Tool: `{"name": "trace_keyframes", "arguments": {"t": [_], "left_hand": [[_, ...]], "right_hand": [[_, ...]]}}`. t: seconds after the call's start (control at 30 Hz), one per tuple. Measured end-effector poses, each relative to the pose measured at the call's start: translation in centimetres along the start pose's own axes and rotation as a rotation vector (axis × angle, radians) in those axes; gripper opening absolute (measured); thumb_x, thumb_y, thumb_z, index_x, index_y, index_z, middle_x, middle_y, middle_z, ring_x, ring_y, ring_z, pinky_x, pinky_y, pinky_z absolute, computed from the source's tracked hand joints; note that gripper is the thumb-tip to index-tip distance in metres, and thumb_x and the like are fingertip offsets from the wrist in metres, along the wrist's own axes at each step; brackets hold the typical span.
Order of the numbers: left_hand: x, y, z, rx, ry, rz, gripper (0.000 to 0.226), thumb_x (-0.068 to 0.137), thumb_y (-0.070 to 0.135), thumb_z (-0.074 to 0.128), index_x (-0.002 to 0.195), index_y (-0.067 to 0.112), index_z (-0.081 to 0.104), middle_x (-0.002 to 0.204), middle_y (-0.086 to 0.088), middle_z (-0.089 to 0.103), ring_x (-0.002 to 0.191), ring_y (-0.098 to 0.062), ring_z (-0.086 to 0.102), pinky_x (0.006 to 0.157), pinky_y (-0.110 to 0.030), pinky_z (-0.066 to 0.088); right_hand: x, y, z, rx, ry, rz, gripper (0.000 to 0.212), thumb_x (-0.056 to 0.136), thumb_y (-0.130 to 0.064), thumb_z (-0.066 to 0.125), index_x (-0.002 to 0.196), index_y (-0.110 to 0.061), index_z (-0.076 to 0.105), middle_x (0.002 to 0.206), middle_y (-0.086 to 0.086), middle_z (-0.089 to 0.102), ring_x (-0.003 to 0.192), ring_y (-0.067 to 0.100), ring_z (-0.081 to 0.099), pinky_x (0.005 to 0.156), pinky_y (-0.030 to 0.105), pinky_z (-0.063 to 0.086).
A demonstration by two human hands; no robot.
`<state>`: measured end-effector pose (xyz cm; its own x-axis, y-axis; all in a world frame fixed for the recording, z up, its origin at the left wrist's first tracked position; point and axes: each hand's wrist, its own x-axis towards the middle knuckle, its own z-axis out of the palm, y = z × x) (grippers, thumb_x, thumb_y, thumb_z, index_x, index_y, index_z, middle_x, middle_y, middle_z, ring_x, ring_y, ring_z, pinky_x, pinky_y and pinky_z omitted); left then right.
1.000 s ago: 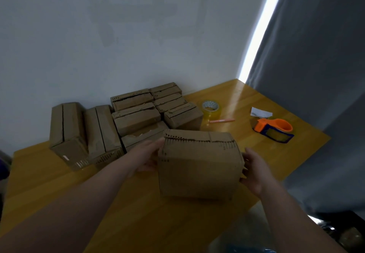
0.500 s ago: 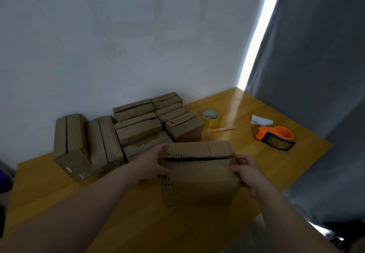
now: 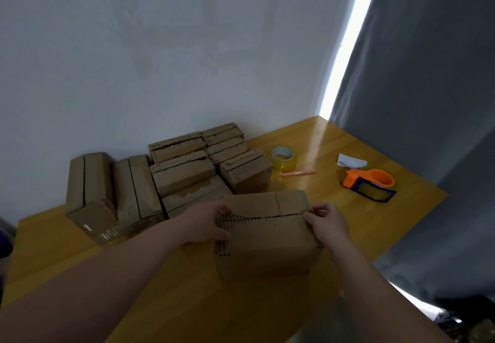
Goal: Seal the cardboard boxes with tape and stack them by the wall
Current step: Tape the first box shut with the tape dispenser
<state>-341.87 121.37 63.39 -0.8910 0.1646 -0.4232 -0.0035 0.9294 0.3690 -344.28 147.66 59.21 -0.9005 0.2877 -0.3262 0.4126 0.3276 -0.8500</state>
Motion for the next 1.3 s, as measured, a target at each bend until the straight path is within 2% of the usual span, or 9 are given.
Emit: {"name": "trace_keyframes", "arguments": {"t": [0.13,0.23,0.33,0.5,0.6,0.8,0.9,1.03,1.3], "left_hand": [[0.7,0.5,0.0,0.2,0.086,-0.006,0.07,0.078,0.058,0.067,0.137,0.035,0.037,0.134,-0.003,0.035,0.121,-0.023,0.039,0.097,-0.035,0.042],[1.9,1.9,0.4,0.301,0.015,0.049,0.108,0.066,0.075,0.065,0.15,0.042,0.004,0.157,-0.006,0.001,0.143,-0.034,0.005,0.114,-0.055,0.019],[3.4,3.8,1.7,0.443,-0.114,0.08,0.126,0.06,0.08,0.065,0.146,0.044,-0.021,0.156,-0.006,-0.029,0.144,-0.037,-0.018,0.111,-0.068,-0.004],[7.5,6.4,2.3,0.49,-0.029,0.151,0.119,0.063,0.078,0.064,0.144,0.05,-0.019,0.158,-0.01,-0.013,0.143,-0.04,-0.003,0.11,-0.068,-0.002],[10.3,8.6,1.9,0.484,-0.003,0.19,0.115,0.064,0.077,0.063,0.144,0.051,-0.016,0.157,-0.01,-0.006,0.142,-0.039,0.001,0.111,-0.067,-0.001],[15.3,12.7,1.1,0.514,-0.011,0.235,0.119,0.061,0.076,0.066,0.145,0.05,-0.014,0.157,-0.009,-0.006,0.143,-0.038,0.0,0.111,-0.066,0.0],[16.9,13.5,0.7,0.526,-0.034,0.246,0.119,0.064,0.075,0.066,0.145,0.049,-0.016,0.158,-0.008,-0.013,0.144,-0.038,-0.006,0.112,-0.066,0.001],[17.8,13.6,0.8,0.557,-0.081,0.25,0.117,0.068,0.076,0.06,0.143,0.047,-0.025,0.156,-0.009,-0.028,0.144,-0.037,-0.018,0.111,-0.067,-0.005],[17.6,13.8,1.3,0.598,-0.088,0.254,0.117,0.068,0.084,0.051,0.14,0.043,-0.032,0.151,-0.009,-0.038,0.141,-0.038,-0.026,0.11,-0.067,-0.009]], "right_hand": [[1.2,-0.2,-0.1,-0.02,-0.038,-0.026,0.018,0.086,-0.014,0.07,0.089,-0.023,0.055,0.091,-0.007,0.056,0.092,0.021,0.058,0.083,0.043,0.052],[2.4,-0.8,-0.1,-0.041,-0.129,-0.051,0.021,0.083,-0.012,0.073,0.095,-0.02,0.057,0.096,-0.004,0.061,0.092,0.02,0.06,0.076,0.036,0.05],[3.9,-1.5,-0.1,-0.02,-0.236,-0.068,0.017,0.085,-0.016,0.072,0.097,-0.02,0.061,0.102,-0.001,0.064,0.096,0.02,0.06,0.073,0.031,0.049],[8.9,-1.7,-2.5,-0.059,-0.206,-0.037,0.003,0.094,-0.025,0.061,0.094,-0.022,0.061,0.106,0.004,0.065,0.095,0.022,0.062,0.084,0.041,0.055],[13.1,-1.1,-4.9,-0.24,-0.089,-0.055,0.022,0.094,-0.026,0.061,0.113,-0.017,0.062,0.109,0.004,0.062,0.096,0.021,0.057,0.088,0.044,0.053],[20.1,1.1,-9.8,-0.653,-0.029,-0.044,0.041,0.093,-0.015,0.054,0.134,-0.009,0.051,0.115,0.019,0.059,0.09,0.032,0.055,0.057,0.031,0.038],[22.7,2.0,-10.7,-0.78,0.021,-0.004,0.039,0.09,-0.01,0.057,0.127,-0.003,0.051,0.123,0.021,0.053,0.106,0.039,0.053,0.078,0.044,0.047],[24.6,3.1,-11.2,-0.855,-0.008,0.064,0.065,0.09,-0.013,0.062,0.145,-0.004,0.029,0.149,0.018,0.028,0.132,0.043,0.034,0.104,0.052,0.038],[25.2,4.2,-11.1,-0.852,0.034,0.103,0.08,0.088,-0.009,0.065,0.149,-0.002,0.015,0.148,0.022,0.025,0.134,0.04,0.03,0.104,0.05,0.037]]}}
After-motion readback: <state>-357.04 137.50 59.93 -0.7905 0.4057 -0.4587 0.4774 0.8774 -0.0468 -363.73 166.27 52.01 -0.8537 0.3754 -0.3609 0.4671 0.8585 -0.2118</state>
